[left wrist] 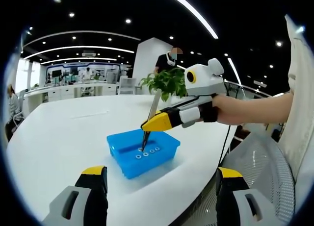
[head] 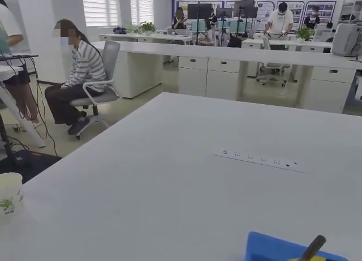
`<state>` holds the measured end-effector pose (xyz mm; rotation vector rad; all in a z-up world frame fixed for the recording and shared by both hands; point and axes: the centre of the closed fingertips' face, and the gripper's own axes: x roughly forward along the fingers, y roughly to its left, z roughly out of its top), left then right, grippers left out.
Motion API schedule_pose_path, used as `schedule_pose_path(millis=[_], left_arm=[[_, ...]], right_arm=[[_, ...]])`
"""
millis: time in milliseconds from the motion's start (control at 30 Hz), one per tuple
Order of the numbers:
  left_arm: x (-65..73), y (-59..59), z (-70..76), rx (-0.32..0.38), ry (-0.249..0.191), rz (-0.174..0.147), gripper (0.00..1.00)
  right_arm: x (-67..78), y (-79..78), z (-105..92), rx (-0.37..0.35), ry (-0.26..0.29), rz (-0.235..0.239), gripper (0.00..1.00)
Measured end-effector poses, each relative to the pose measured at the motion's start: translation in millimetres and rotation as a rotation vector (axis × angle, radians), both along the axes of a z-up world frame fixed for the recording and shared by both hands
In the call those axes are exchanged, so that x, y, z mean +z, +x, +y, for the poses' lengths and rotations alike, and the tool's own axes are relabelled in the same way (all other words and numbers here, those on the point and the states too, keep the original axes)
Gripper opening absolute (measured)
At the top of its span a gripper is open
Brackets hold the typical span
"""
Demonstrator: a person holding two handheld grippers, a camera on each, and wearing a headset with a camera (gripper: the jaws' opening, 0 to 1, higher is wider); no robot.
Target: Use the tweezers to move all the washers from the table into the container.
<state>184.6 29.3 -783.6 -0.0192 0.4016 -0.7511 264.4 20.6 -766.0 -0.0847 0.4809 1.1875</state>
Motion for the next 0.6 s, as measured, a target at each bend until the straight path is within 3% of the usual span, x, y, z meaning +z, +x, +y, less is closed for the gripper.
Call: schedule_pose_path(millis=[600], left_arm=[[0.1, -0.6, 0.7, 0.0, 0.0, 0.002, 0.93]], right_arm=[[-30.0, 28.9, 10.6, 0.029, -0.081, 0.02, 0.03]])
